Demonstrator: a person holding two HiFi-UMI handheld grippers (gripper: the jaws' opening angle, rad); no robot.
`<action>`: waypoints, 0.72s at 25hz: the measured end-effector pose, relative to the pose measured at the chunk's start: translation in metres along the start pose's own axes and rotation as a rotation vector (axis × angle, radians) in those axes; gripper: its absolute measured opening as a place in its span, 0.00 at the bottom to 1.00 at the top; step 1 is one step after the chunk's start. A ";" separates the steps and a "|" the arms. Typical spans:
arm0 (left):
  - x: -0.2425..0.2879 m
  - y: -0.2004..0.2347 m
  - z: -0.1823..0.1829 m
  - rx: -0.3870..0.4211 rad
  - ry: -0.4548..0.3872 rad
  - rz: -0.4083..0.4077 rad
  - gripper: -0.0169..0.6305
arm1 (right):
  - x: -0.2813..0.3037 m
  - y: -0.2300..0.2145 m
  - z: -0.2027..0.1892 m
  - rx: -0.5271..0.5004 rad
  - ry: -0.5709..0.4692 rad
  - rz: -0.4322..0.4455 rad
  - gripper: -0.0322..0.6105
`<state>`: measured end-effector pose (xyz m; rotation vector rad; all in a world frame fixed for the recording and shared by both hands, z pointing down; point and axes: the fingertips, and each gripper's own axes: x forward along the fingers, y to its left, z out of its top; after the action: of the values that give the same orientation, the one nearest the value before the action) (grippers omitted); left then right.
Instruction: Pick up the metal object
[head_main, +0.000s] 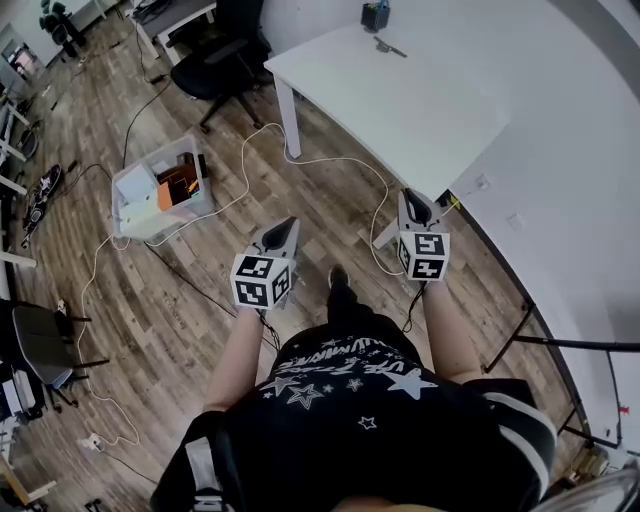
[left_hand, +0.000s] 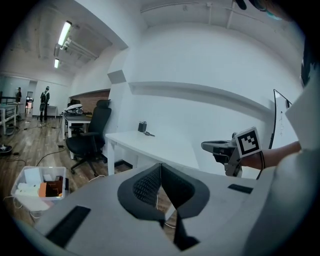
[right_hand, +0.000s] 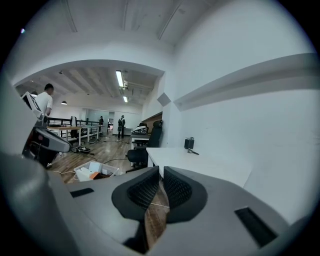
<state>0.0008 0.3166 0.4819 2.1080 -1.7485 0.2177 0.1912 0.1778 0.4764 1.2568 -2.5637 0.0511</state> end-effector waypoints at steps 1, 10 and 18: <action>0.013 0.005 0.007 0.001 0.002 -0.003 0.06 | 0.013 -0.008 0.005 0.002 -0.002 -0.005 0.14; 0.125 0.039 0.067 0.023 0.017 -0.011 0.06 | 0.118 -0.080 0.029 0.024 0.000 -0.023 0.14; 0.213 0.061 0.102 0.030 0.021 -0.004 0.06 | 0.197 -0.137 0.038 0.031 0.001 -0.018 0.14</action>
<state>-0.0270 0.0742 0.4785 2.1225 -1.7392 0.2661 0.1743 -0.0643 0.4801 1.2909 -2.5597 0.0879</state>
